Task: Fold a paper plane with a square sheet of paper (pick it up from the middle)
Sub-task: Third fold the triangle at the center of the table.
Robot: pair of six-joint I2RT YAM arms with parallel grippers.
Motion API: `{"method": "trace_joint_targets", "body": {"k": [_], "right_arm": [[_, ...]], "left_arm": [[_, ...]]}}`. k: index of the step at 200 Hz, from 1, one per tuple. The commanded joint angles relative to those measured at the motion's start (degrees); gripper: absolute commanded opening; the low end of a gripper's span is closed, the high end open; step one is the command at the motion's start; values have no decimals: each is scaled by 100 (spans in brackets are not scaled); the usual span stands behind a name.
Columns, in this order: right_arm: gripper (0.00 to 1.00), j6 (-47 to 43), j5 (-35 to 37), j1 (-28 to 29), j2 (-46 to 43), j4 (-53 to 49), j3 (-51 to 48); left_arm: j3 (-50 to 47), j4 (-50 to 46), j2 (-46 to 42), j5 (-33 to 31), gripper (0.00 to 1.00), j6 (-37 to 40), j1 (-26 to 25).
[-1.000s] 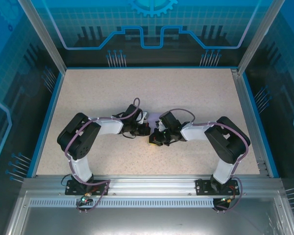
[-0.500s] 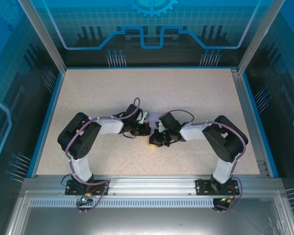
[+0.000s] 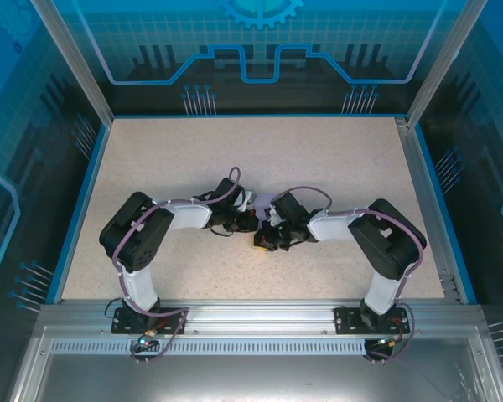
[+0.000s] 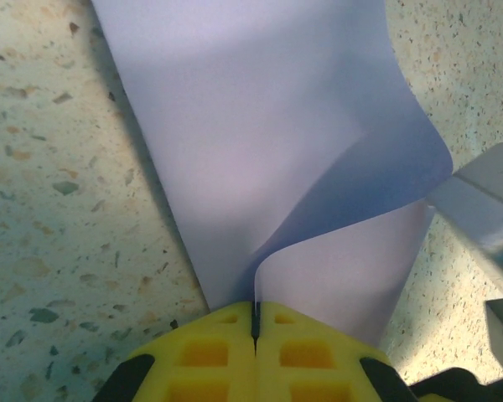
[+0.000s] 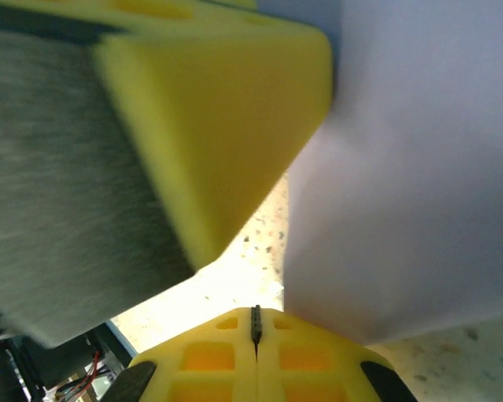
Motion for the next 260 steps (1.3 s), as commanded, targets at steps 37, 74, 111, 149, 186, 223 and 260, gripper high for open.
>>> {"method": "trace_joint_targets", "body": {"k": [37, 74, 111, 149, 186, 223, 260], "right_arm": [[0, -175, -124, 2, -60, -191, 101], [0, -358, -137, -400, -659, -170, 71], [0, -385, -283, -660, -405, -58, 2], [0, -276, -381, -672, -141, 291, -97], [0, -300, -298, -678, -76, 251, -146], [0, -379, -196, -802, 274, 402, -258], [0, -472, -354, -851, 144, 283, -225]], "left_arm": [[-88, -715, 380, -234, 0, 138, -3], [9, -863, 425, -246, 0, 224, 0], [62, -900, 462, -228, 0, 239, -1], [64, -918, 481, -203, 0, 256, -5], [43, -918, 477, -201, 0, 278, -3], [71, -951, 529, -185, 0, 296, 1], [88, -928, 546, -195, 0, 287, -3]]}}
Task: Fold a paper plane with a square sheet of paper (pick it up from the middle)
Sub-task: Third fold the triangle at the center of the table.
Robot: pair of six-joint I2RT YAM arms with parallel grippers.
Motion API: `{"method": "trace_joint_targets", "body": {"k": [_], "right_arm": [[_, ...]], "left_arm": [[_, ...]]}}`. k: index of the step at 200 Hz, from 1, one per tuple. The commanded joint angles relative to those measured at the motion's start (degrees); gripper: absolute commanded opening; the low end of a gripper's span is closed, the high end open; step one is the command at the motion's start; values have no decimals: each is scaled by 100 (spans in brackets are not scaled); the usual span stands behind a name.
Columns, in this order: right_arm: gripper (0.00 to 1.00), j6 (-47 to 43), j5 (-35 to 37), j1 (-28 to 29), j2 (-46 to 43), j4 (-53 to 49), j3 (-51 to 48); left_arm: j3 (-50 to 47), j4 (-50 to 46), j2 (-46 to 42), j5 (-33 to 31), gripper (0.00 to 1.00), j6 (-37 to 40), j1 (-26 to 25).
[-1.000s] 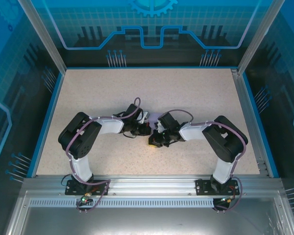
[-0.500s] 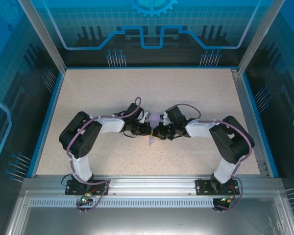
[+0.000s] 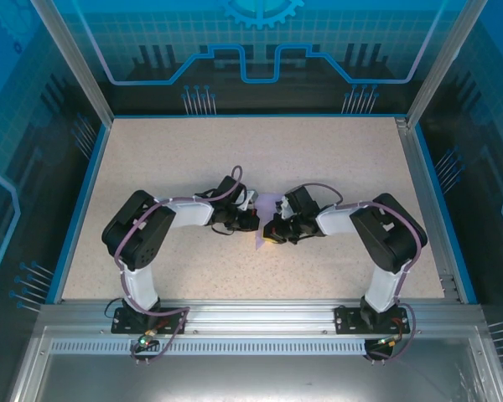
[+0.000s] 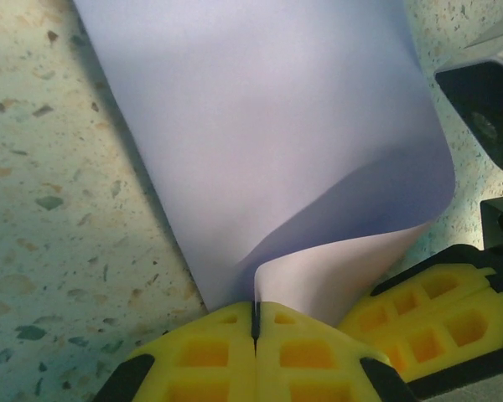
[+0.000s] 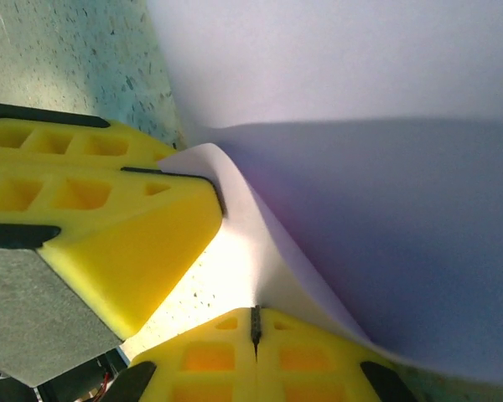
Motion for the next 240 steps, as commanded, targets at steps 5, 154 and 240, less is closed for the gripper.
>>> {"method": "trace_joint_targets", "body": {"k": [5, 154, 240], "right_arm": [[1, -195, 1, -89, -89, -174, -37], [0, -965, -27, -659, 236, -515, 204], [2, -1037, -489, -1022, -297, -758, 262]], "left_arm": [[-128, -650, 430, -262, 0, 126, -1], [-127, -678, 486, -269, 0, 135, -6], [-162, -716, 530, -308, 0, 142, 1]]}}
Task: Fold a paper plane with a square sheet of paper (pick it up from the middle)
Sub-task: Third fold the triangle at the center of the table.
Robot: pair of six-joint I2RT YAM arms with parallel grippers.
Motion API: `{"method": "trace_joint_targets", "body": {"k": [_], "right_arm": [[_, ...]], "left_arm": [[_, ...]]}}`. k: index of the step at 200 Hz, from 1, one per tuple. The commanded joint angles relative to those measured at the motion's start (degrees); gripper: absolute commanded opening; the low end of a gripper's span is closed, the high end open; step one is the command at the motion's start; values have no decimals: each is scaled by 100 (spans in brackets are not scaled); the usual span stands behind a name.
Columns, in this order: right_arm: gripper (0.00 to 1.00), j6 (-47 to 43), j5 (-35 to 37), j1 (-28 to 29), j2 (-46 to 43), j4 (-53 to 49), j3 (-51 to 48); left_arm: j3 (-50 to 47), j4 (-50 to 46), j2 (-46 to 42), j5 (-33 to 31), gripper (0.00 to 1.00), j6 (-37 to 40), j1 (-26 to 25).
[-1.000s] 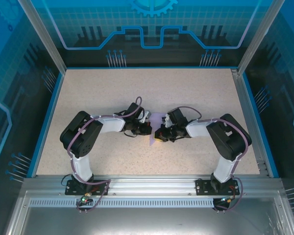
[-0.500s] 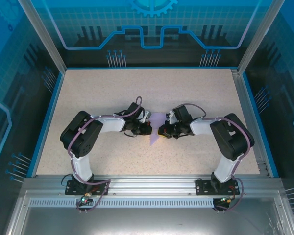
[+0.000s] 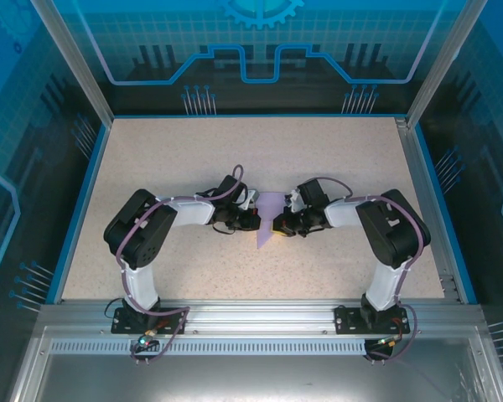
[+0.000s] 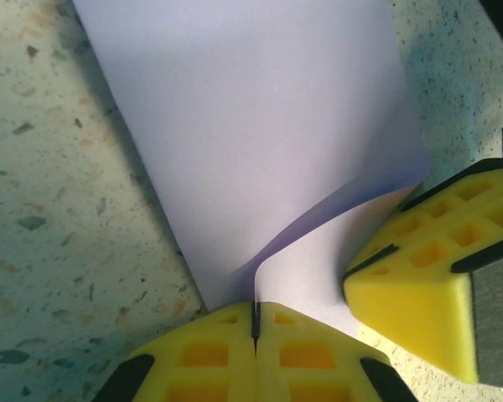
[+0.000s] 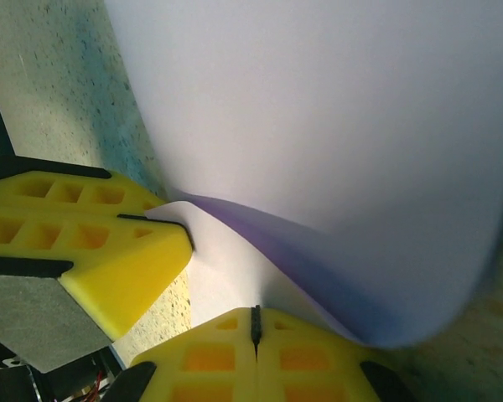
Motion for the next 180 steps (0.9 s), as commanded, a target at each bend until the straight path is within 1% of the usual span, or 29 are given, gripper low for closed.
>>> {"method": "trace_joint_targets", "body": {"k": [1, 43, 71, 119, 132, 146, 158, 180], "right_arm": [[2, -200, -102, -276, -328, -286, 90], [2, -430, -205, -490, -135, -380, 282], [1, -467, -102, -505, 60, -413, 356], [1, -529, 273, -517, 476, -485, 379], [2, -497, 210, -544, 541, -467, 372], [2, -394, -38, -587, 438, -373, 338], [2, -331, -183, -646, 167, -374, 338], [3, -380, -301, -880, -236, -434, 351]], "left_arm": [[-252, -713, 434, -373, 0, 136, 2], [-252, -720, 421, -381, 0, 150, -3], [-227, -750, 434, -373, 0, 184, 1], [-196, -804, 434, -396, 0, 209, 0], [-205, -825, 426, -406, 0, 229, 1], [-206, -825, 417, -398, 0, 222, 0], [-196, -822, 408, -401, 0, 220, -6], [-165, -842, 416, -417, 0, 206, -1]]}}
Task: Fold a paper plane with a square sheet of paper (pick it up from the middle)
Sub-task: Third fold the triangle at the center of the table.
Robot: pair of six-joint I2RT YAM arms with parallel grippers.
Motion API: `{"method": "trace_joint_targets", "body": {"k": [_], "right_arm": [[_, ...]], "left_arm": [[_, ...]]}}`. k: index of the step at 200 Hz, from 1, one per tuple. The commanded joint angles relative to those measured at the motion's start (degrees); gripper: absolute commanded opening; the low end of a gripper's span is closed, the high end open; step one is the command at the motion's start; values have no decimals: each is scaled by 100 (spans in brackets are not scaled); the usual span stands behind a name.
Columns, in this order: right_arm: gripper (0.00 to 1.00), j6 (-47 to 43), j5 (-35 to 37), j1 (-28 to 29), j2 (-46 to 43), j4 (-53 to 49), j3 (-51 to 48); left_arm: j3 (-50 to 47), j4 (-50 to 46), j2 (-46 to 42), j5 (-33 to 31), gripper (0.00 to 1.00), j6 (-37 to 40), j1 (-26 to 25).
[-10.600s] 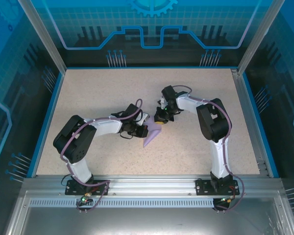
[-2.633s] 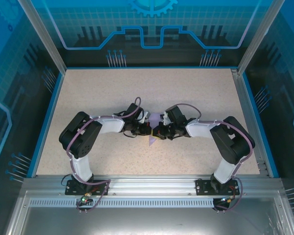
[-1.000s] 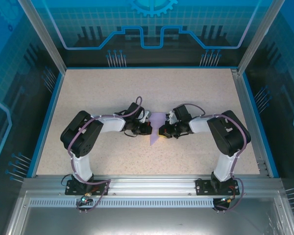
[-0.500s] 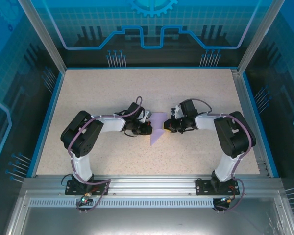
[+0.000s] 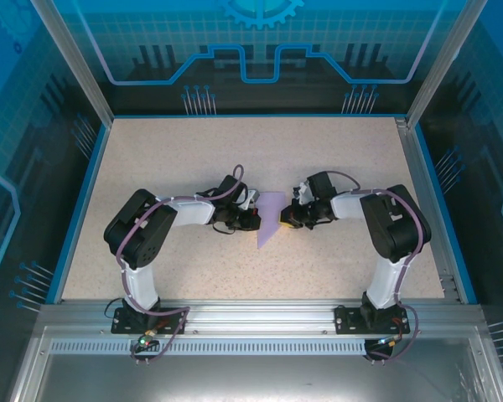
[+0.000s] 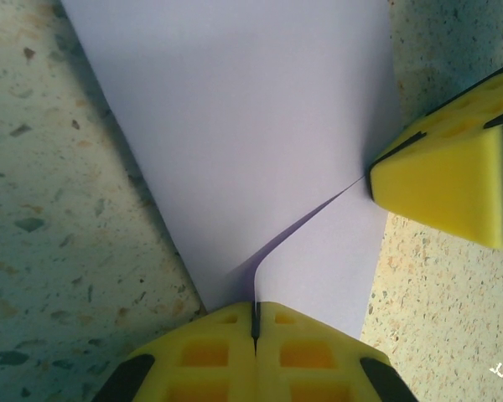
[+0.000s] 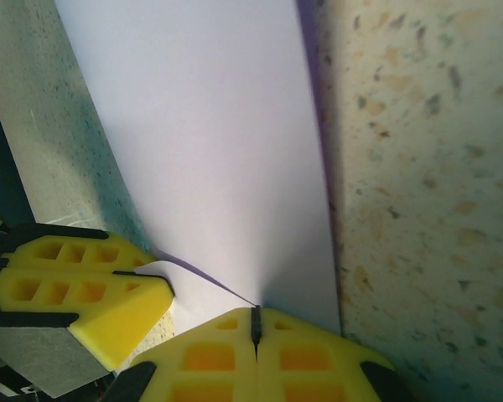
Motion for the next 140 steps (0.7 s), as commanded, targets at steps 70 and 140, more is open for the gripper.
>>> {"method": "trace_joint_targets", "body": {"k": [70, 140], "right_arm": [[3, -51, -477, -401, -41, 99, 37], [3, -490, 245, -275, 444, -452, 238]], "left_arm": [[-99, -880, 493, -425, 0, 145, 0], [-155, -899, 489, -432, 0, 173, -1]]}}
